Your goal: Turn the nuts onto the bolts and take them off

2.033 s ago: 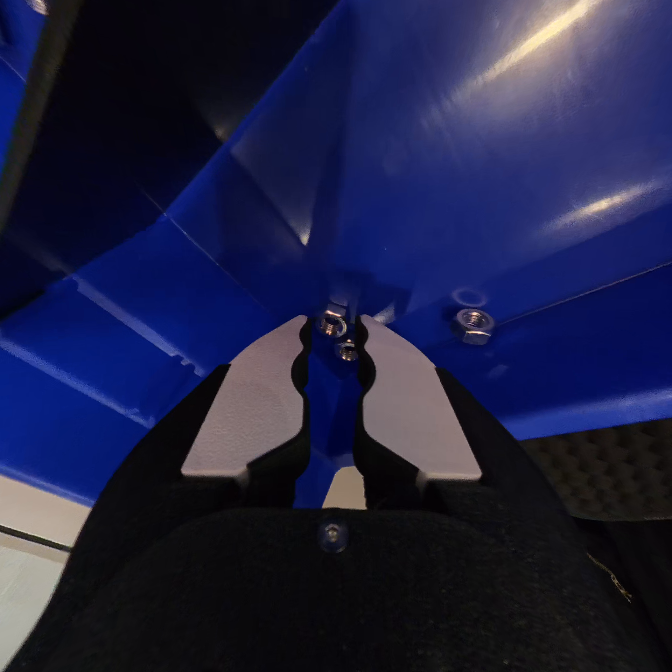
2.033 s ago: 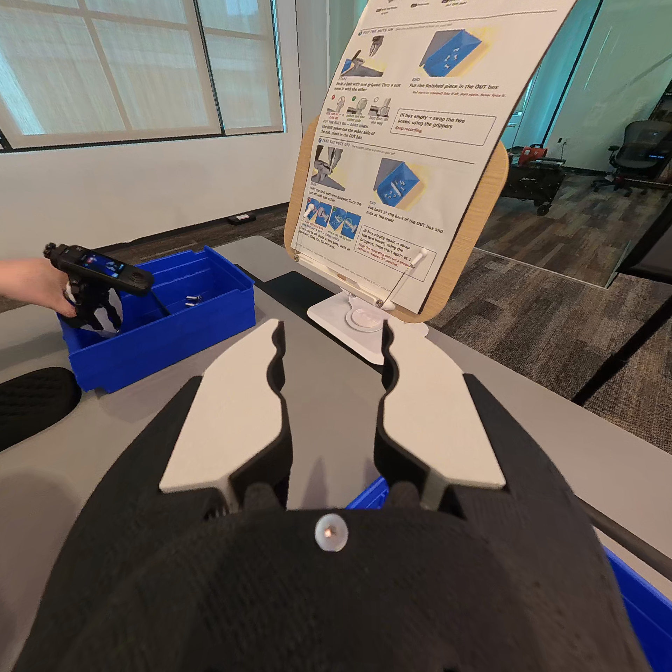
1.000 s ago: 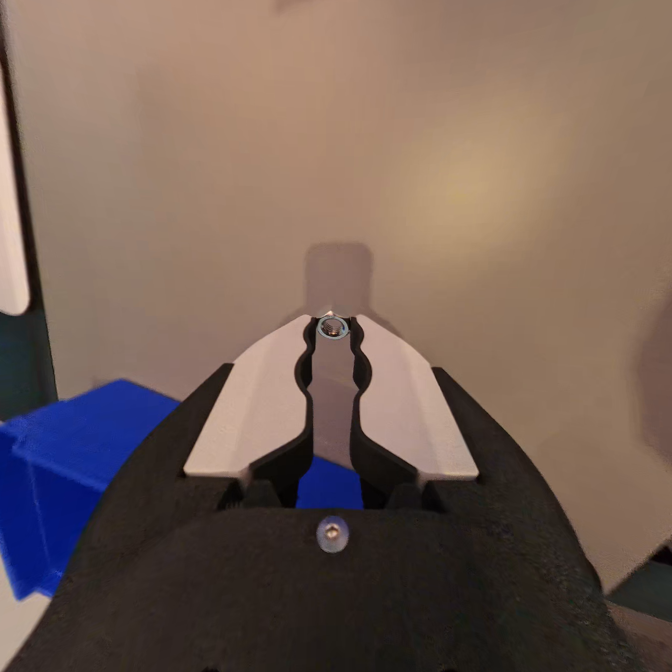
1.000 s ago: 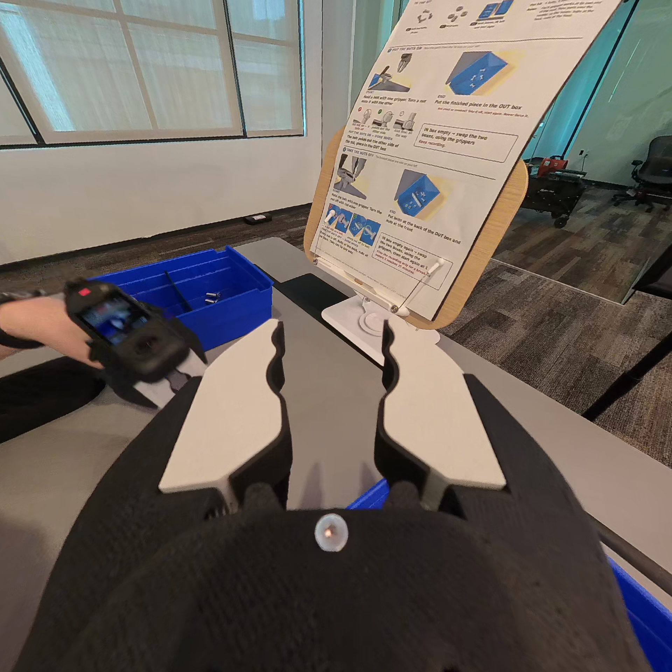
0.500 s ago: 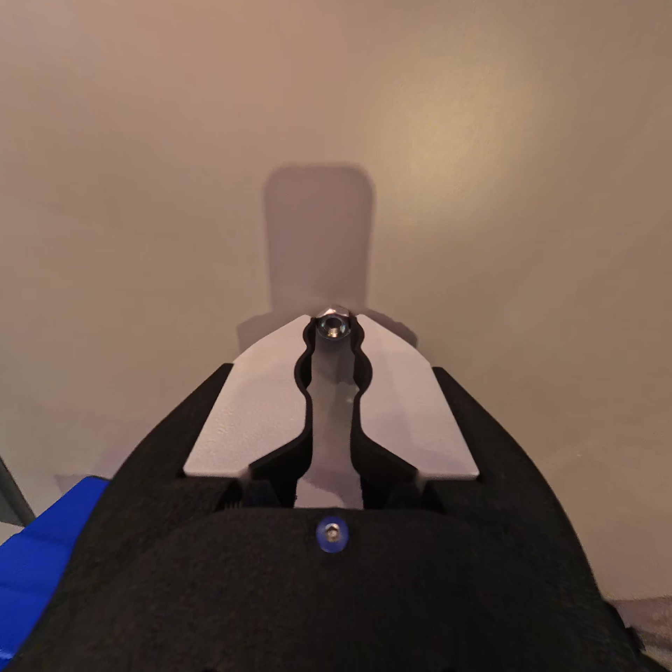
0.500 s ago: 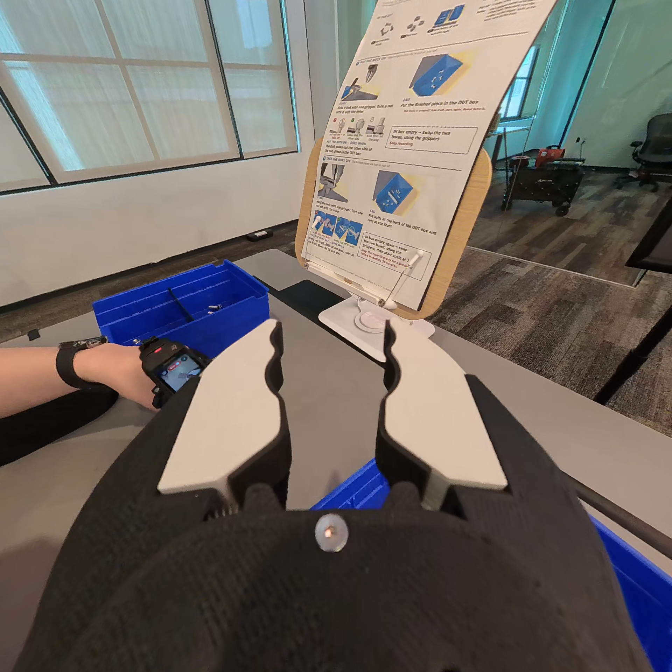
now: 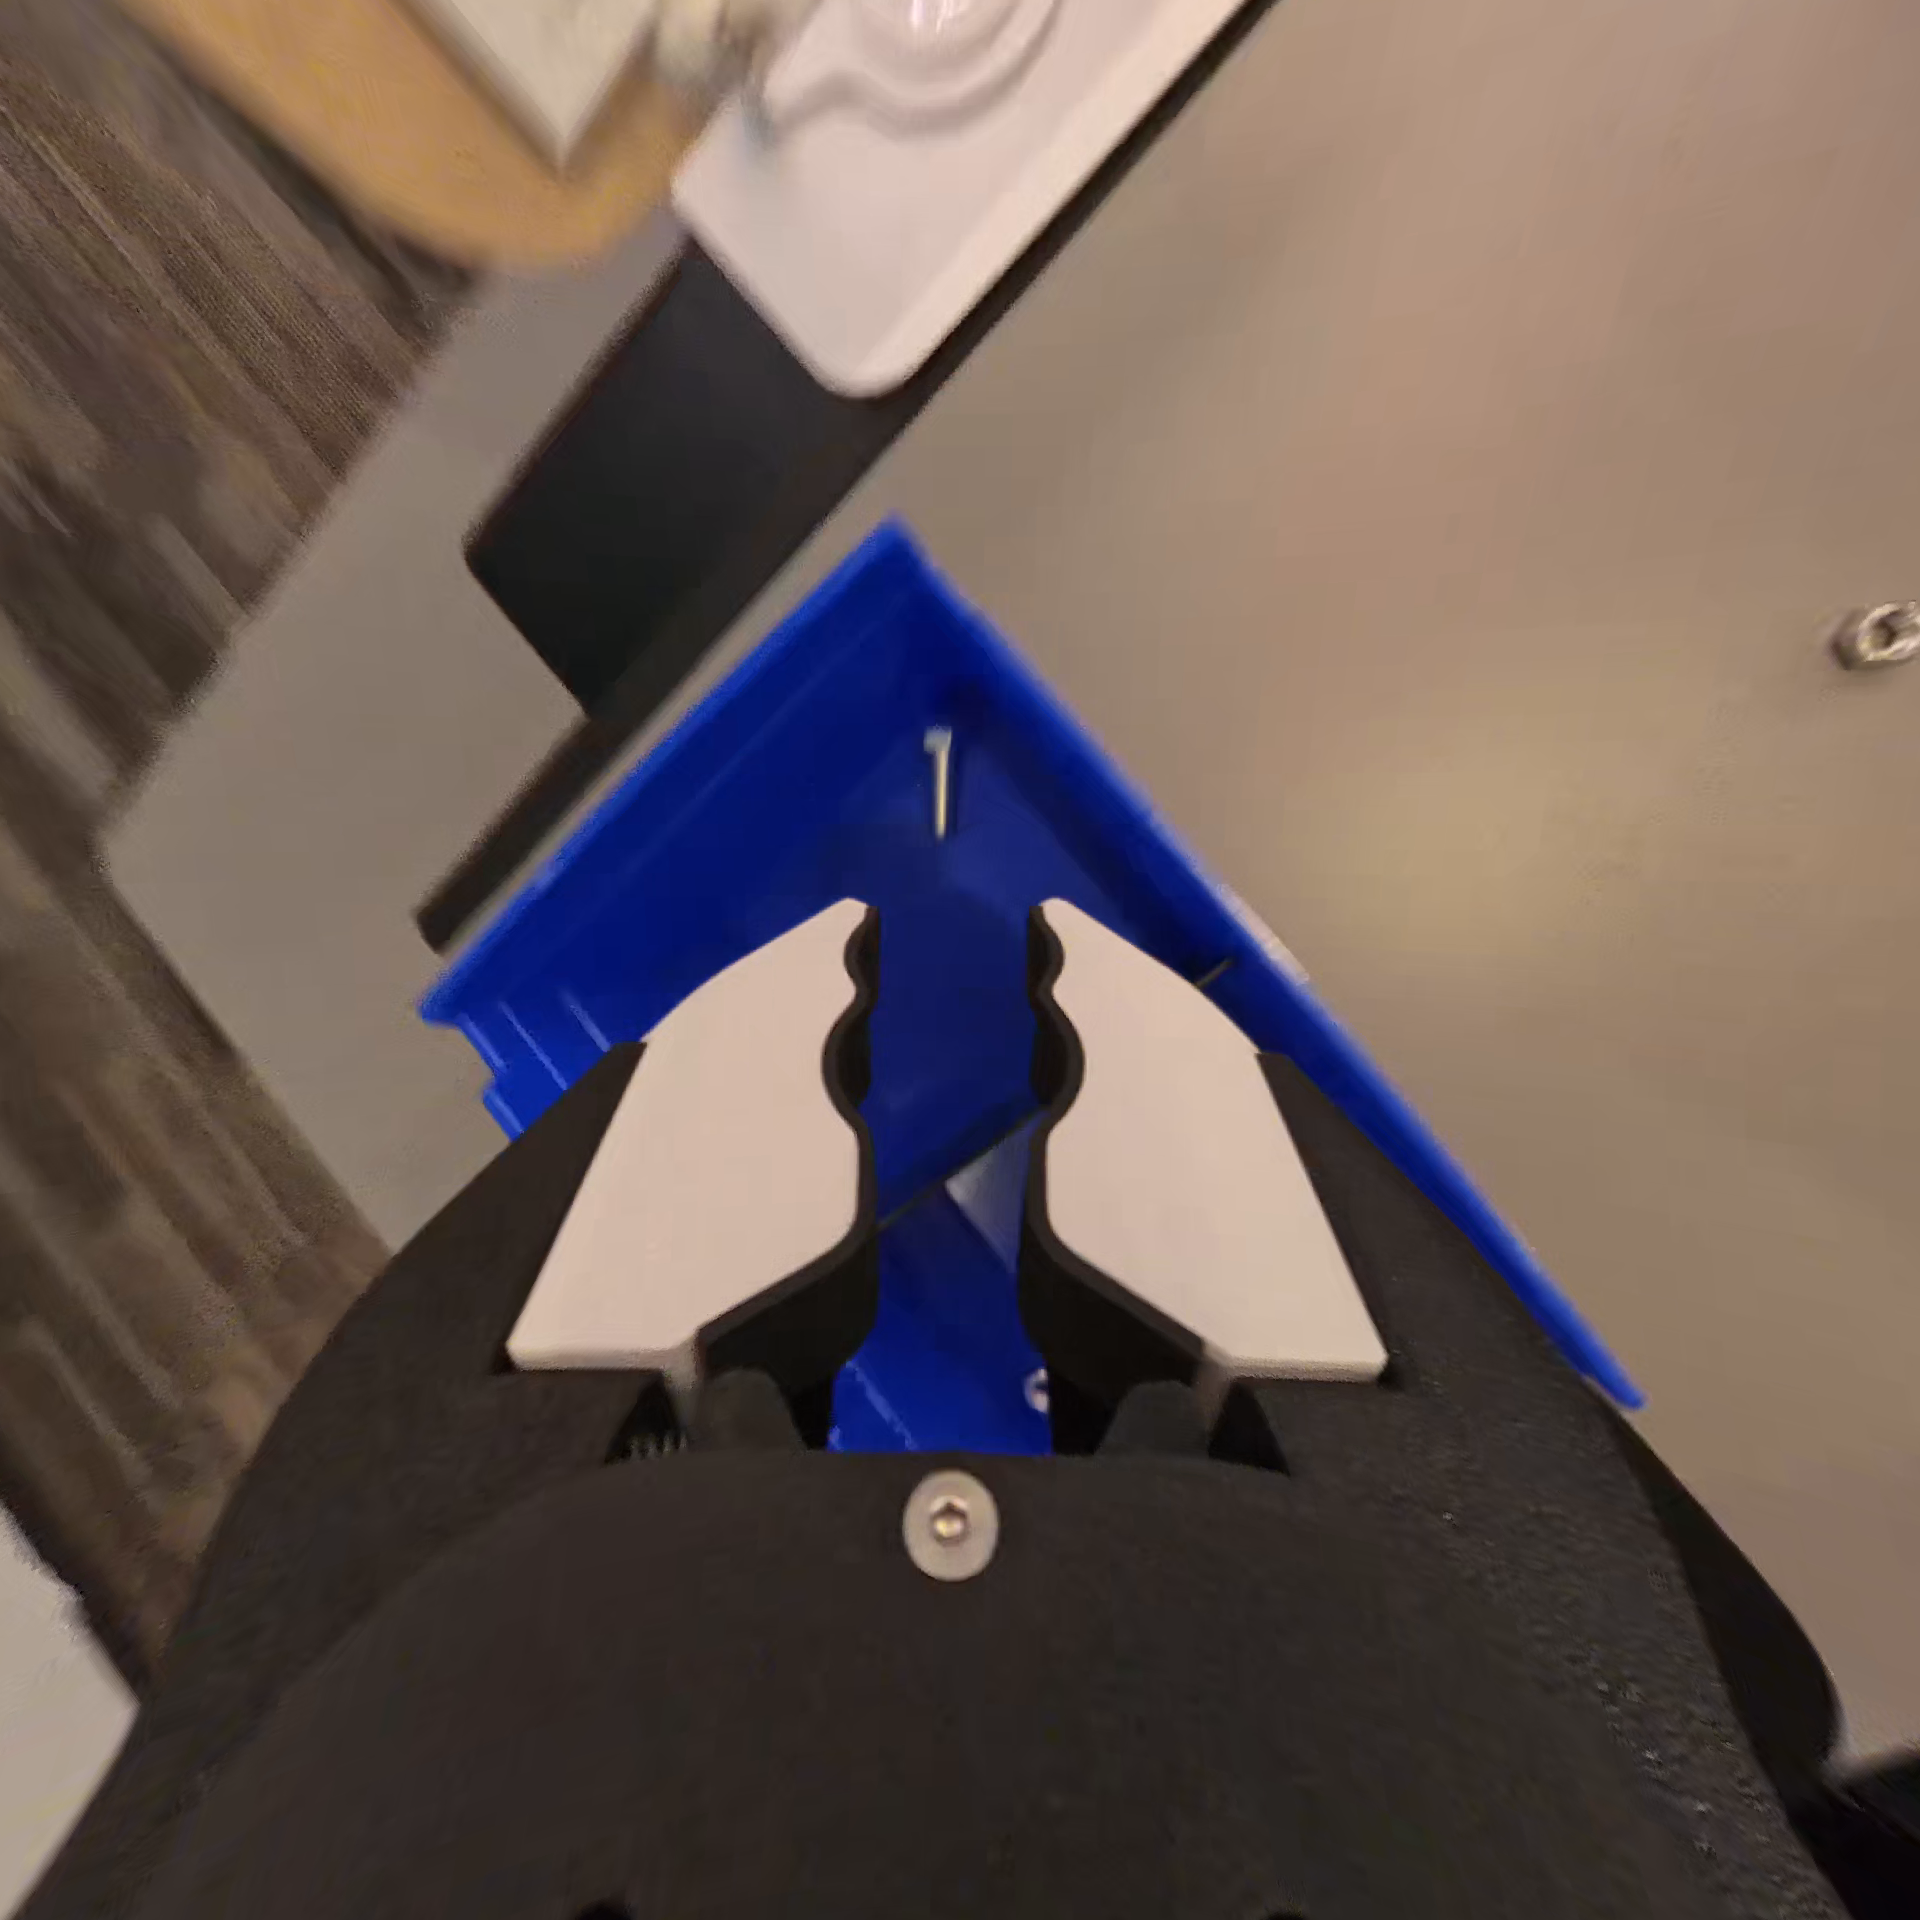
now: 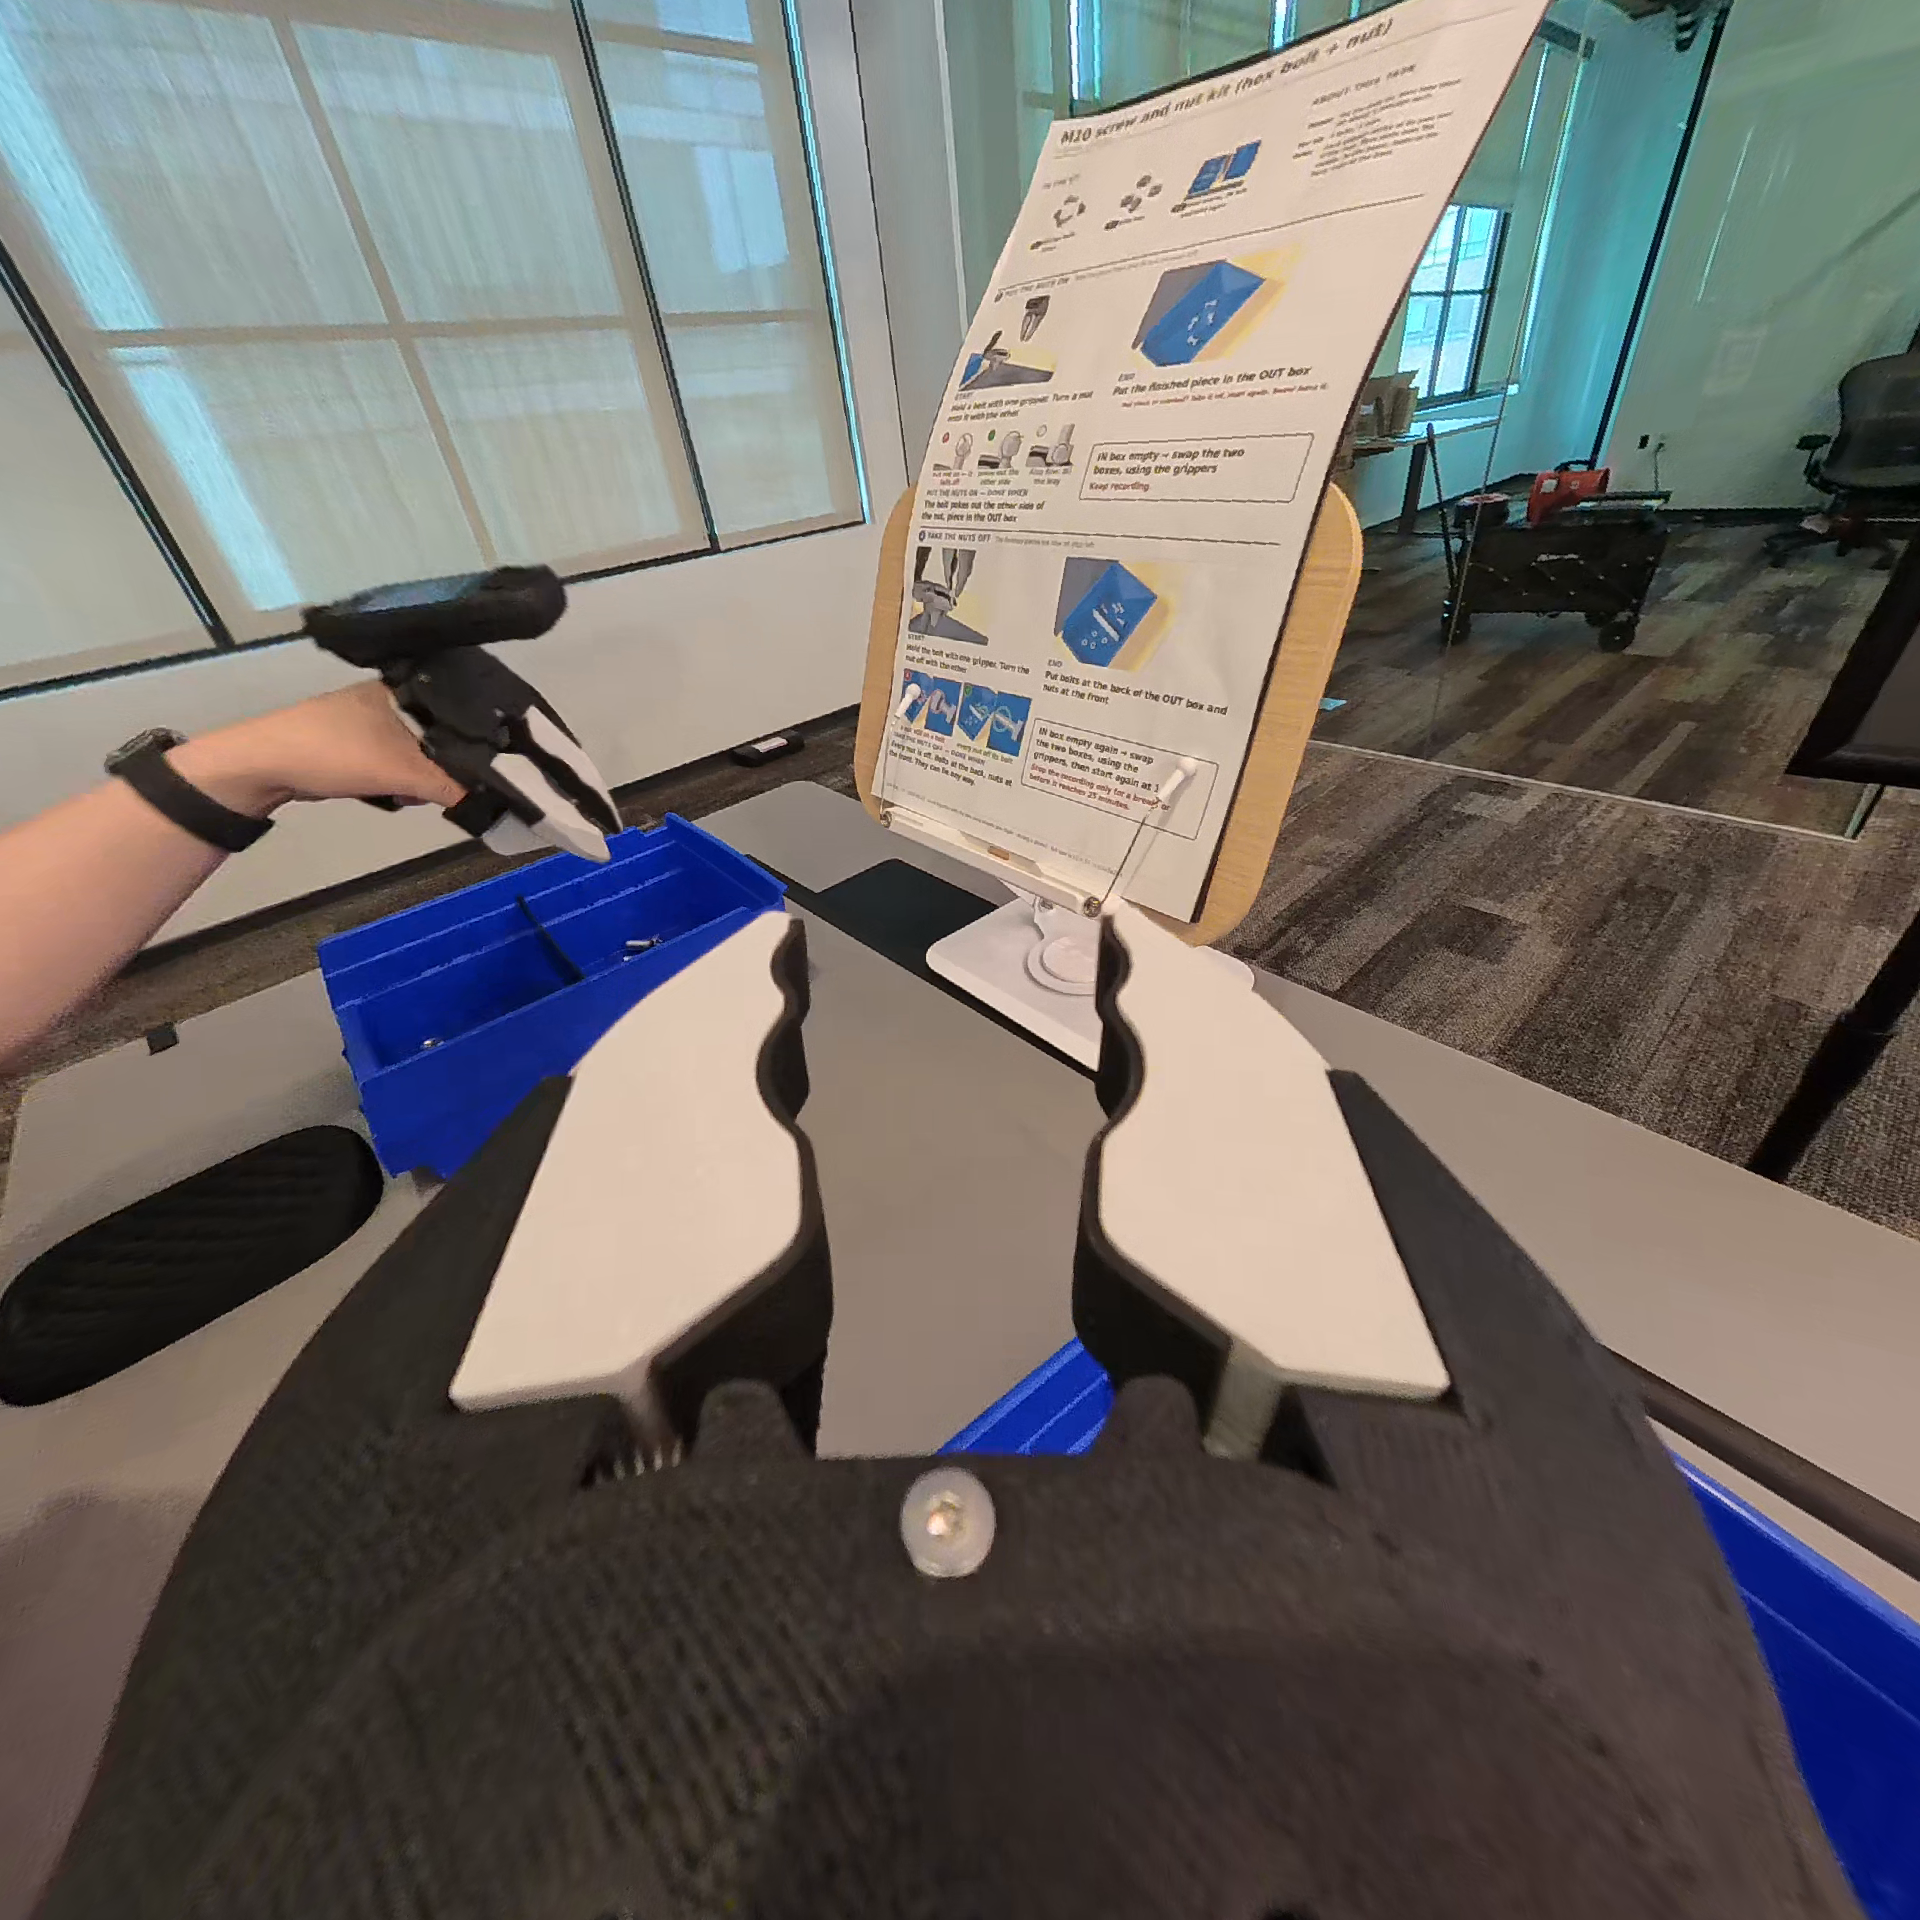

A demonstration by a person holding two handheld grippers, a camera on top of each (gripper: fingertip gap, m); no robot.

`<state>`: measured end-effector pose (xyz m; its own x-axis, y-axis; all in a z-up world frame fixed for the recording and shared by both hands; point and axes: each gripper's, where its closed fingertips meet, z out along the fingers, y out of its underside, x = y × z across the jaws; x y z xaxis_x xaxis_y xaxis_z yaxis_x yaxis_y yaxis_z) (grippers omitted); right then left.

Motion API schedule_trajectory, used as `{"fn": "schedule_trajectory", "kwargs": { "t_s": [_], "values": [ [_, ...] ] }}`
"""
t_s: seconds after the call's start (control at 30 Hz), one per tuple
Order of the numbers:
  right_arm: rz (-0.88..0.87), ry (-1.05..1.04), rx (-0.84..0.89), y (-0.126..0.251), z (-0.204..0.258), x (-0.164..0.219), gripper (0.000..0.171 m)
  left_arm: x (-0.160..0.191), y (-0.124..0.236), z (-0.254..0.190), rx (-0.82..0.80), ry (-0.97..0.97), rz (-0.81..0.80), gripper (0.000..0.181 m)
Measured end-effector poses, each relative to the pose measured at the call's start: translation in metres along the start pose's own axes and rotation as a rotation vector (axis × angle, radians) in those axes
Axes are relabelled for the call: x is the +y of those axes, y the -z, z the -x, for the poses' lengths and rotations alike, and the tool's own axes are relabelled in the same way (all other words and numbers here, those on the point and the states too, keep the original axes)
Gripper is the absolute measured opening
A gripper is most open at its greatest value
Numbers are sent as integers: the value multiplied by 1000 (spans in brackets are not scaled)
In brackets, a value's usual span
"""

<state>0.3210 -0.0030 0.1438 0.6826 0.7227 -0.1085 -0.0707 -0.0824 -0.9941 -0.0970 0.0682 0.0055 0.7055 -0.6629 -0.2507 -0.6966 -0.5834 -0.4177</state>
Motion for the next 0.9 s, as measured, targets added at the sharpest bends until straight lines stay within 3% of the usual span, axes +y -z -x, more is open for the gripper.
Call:
{"fn": "schedule_trajectory", "kwargs": {
  "t_s": [0.03,0.13,0.3,0.47,0.63,0.9],
  "values": [
    [6,1,5,-1,-1,1,54,14,-9,12,50,60,33,27],
    [34,6,22,-6,-3,7,54,46,-41,36,126,176,72,24],
    [82,22,45,-16,-5,16,54,92,-83,41,163,20,221,23],
    [149,50,73,-28,-9,29,55,56,-104,12,275,-21,87,27],
    [220,64,132,-30,-23,44,56,43,-131,5,233,-77,39,28],
    [226,49,147,-28,-29,46,56,47,-156,1,204,-71,127,28]
  ]
}}
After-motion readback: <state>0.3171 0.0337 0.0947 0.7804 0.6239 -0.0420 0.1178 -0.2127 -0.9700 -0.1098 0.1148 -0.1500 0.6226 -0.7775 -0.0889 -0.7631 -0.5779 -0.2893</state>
